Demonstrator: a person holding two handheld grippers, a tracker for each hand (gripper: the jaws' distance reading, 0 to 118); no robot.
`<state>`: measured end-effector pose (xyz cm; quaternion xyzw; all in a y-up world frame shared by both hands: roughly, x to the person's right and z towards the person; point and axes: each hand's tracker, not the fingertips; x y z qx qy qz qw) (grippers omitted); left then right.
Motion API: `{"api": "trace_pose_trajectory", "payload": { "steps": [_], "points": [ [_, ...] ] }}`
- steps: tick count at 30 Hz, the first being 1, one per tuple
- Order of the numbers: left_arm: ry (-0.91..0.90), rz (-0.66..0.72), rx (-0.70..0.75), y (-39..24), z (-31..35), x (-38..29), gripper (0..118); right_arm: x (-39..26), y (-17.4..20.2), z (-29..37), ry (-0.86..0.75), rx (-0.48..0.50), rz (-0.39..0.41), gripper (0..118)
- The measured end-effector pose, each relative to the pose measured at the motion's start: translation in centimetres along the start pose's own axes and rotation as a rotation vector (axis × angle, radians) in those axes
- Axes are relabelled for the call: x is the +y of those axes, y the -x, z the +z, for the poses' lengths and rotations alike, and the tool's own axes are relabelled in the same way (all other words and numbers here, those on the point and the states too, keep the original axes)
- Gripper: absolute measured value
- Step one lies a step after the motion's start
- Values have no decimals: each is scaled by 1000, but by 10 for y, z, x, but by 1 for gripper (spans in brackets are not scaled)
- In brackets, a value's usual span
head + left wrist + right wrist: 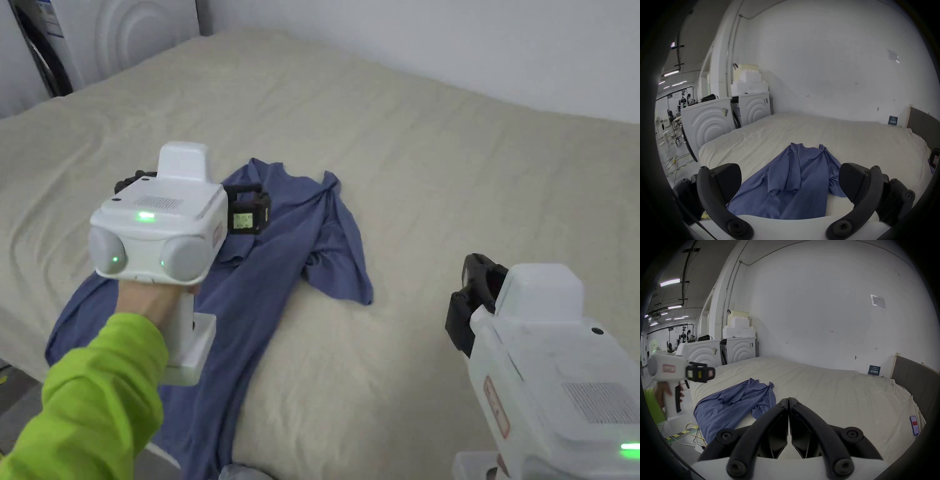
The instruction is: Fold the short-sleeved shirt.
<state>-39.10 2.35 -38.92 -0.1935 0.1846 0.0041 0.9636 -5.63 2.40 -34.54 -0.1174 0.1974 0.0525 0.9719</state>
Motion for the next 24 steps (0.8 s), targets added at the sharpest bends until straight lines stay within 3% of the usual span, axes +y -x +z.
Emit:
{"api": "trace_pose_trajectory", "payload": {
  "steps": [7, 12, 19, 22, 24],
  "points": [
    [224, 6, -41, -15, -139, 30, 118, -8, -12, -50, 53, -12, -28, 0],
    [401, -95, -59, -42, -222, 23, 118, -22, -23, -79, 85, -23, -44, 0],
    [626, -92, -20, -61, -291, -5, 113, -45, -35, -99, 141, -41, -50, 0],
    [646, -103, 3, -63, -304, -14, 94, -56, -41, -105, 176, -38, -33, 0],
    [639, -21, -50, -63, -301, -11, 82, -61, -43, -106, 186, -43, -34, 0]
  ]
}}
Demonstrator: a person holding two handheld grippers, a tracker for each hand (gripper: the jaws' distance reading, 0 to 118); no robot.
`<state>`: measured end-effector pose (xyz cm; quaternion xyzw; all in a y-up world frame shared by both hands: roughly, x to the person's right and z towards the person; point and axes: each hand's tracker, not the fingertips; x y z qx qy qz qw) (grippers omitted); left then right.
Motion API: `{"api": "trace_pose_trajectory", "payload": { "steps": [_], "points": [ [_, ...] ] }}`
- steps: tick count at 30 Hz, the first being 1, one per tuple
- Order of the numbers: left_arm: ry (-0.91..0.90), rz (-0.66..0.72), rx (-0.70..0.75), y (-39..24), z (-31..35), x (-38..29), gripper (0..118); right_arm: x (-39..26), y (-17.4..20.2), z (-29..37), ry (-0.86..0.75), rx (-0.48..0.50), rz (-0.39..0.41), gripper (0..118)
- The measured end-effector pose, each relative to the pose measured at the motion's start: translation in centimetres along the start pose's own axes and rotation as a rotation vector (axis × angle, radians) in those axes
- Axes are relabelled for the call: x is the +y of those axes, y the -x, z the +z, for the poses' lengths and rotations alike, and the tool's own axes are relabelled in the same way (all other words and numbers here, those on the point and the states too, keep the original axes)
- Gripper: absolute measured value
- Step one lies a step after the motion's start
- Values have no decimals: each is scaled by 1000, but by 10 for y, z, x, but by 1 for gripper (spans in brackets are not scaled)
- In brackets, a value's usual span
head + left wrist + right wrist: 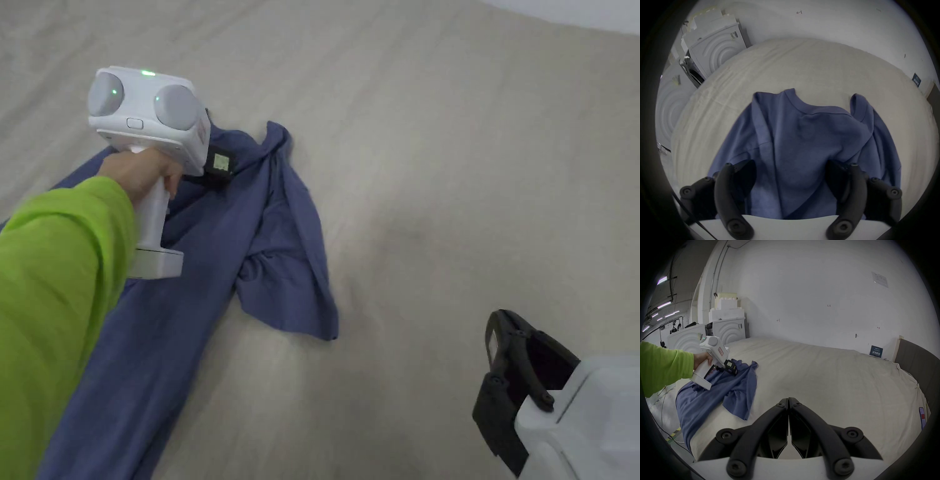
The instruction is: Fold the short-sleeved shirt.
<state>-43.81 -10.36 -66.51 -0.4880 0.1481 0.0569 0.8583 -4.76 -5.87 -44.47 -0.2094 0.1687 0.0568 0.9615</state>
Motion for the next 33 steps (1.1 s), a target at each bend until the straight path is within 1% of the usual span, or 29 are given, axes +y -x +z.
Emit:
{"api": "trace_pose_trajectory", "payload": {
  "steps": [1, 2, 3, 4, 5, 9, 13, 21, 24, 26, 29, 33],
  "points": [
    [-1, 9, -35, 0, 2, -1, 70, -1, -1, -1, 5, -1, -5, 0],
    [-5, -4, -69, 1, 4, 1, 53, -3, -2, -1, 12, -2, -14, 0],
    [-7, -15, -43, -2, 6, 1, 23, -4, -2, -1, 14, -3, -24, 0],
    [-3, -54, 32, -5, 5, 0, 0, -4, -2, 0, 16, -3, -31, 0],
    [-5, -66, 22, -6, 6, -3, 0, -5, -3, 2, 16, -4, -37, 0],
    [-37, -15, -10, -3, 27, -10, 0, -1, -6, 18, 12, -10, -39, 0],
    [-182, -39, 8, -5, 74, -16, 0, 13, -9, 43, -28, -19, -47, 0],
    [-340, -13, -11, 5, 205, -23, 0, 40, -15, 127, -160, -41, -36, 0],
    [-414, 26, -71, 9, 263, -29, 0, 42, -18, 162, -190, -49, -31, 0],
    [-464, 42, -83, 11, 300, -32, 0, 41, -21, 186, -210, -52, -29, 0],
    [-534, 16, -90, 10, 352, -35, 0, 38, -27, 215, -241, -67, -25, 0],
    [-633, -16, -117, 2, 413, -35, 0, 35, -43, 246, -269, -98, -55, 0]
  ]
}}
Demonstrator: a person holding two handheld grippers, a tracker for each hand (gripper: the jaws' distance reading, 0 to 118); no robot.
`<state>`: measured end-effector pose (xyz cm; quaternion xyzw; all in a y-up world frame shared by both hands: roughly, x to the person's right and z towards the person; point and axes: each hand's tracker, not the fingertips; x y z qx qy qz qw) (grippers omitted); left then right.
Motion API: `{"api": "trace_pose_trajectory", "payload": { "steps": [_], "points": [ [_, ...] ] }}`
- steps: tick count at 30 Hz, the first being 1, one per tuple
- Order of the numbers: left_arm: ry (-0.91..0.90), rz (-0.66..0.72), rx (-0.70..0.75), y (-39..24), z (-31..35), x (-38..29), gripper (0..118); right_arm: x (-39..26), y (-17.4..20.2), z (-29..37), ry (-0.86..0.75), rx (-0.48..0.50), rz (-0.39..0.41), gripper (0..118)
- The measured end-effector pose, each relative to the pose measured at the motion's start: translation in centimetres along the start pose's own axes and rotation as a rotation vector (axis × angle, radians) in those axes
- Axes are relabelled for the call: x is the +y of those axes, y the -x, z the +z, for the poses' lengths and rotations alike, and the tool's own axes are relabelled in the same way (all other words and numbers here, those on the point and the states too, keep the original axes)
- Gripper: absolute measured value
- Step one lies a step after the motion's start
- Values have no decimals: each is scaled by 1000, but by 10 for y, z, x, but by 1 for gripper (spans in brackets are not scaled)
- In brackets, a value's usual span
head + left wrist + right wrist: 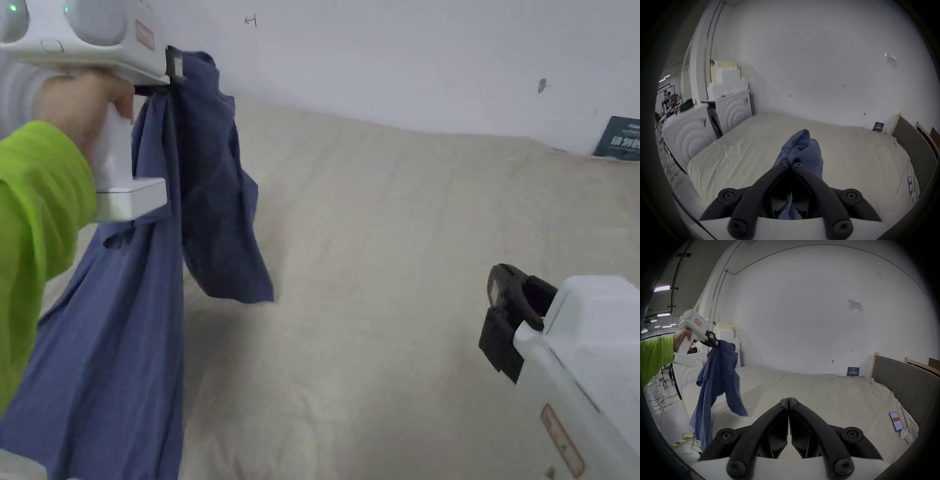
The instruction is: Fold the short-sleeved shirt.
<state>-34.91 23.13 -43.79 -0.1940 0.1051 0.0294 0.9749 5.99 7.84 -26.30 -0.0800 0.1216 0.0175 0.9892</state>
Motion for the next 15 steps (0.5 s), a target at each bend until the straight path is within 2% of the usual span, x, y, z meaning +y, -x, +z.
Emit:
{"api": "trace_pose_trajectory", "payload": {
  "steps": [7, 15],
  "points": [
    [-123, -46, -71, -49, 62, 46, 0, 11, -32, 38, -62, -92, -24, 0],
    [-179, -118, -285, -126, 96, 57, 0, 15, -64, 70, -99, -207, -54, 0]
  ]
}}
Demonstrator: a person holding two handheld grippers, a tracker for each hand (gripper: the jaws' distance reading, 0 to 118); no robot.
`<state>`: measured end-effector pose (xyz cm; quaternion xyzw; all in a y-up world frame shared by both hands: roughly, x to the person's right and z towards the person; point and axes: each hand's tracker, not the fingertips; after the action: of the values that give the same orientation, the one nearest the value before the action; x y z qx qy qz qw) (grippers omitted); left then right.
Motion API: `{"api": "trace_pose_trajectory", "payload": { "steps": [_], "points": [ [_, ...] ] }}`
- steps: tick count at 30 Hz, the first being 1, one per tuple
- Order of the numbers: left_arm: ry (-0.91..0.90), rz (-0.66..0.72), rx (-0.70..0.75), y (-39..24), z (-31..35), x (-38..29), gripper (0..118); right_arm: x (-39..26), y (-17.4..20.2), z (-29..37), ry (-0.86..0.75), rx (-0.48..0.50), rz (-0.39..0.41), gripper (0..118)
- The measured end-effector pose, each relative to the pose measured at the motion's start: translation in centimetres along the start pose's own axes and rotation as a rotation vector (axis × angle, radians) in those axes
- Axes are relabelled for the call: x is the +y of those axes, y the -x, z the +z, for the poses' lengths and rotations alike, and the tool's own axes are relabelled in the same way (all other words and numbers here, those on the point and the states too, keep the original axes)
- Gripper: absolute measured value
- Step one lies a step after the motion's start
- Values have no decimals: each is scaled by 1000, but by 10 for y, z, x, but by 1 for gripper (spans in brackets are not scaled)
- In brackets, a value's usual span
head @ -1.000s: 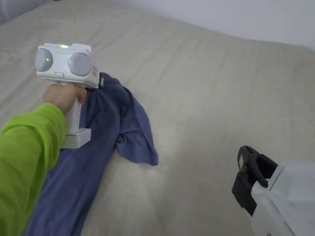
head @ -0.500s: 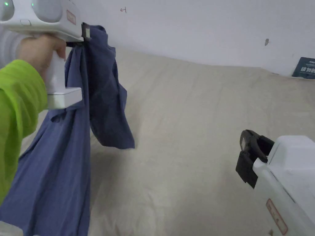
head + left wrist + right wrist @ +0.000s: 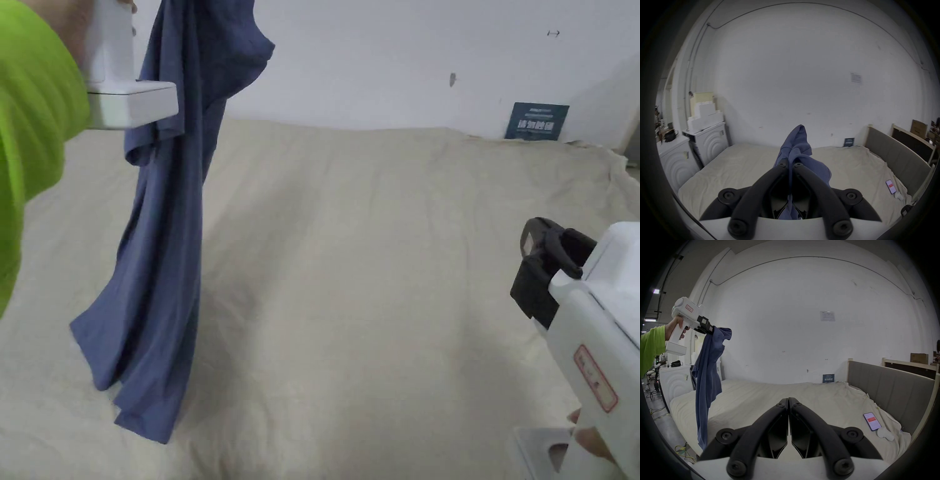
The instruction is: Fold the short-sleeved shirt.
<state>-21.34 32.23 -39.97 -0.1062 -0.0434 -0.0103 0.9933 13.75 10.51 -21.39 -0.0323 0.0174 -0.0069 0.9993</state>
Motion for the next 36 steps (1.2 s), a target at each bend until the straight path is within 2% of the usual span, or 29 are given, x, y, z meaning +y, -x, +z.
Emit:
{"api": "trace_pose_trajectory", "payload": {
  "steps": [7, 15, 19, 23, 25, 26, 27, 28, 29, 30, 36],
  "points": [
    [41, -29, -226, -103, -21, -34, 0, -2, -27, 25, 4, -107, -22, 0],
    [257, -17, -491, -239, -55, -141, 0, -12, -67, 44, 29, -228, -30, 0],
    [391, -68, -550, -286, -93, -208, 0, -16, -80, 50, 53, -281, -33, 0],
    [487, -91, -572, -330, -97, -271, 0, -27, -96, 51, 79, -329, -51, 0],
    [534, -99, -567, -349, -97, -297, 14, -33, -102, 51, 94, -344, -64, 0],
    [572, -108, -581, -356, -98, -309, 27, -35, -104, 50, 105, -352, -69, 0],
    [598, -107, -590, -361, -98, -318, 59, -38, -105, 49, 114, -356, -72, 0],
    [626, -114, -595, -365, -99, -326, 83, -40, -106, 47, 124, -358, -75, 0],
    [640, -122, -598, -365, -100, -330, 100, -41, -107, 46, 132, -358, -75, 0],
    [635, -121, -596, -363, -100, -331, 108, -43, -107, 45, 138, -357, -73, 0],
    [545, -39, -526, -312, -109, -298, 108, -46, -103, 31, 156, -340, -70, 0]
  ]
}}
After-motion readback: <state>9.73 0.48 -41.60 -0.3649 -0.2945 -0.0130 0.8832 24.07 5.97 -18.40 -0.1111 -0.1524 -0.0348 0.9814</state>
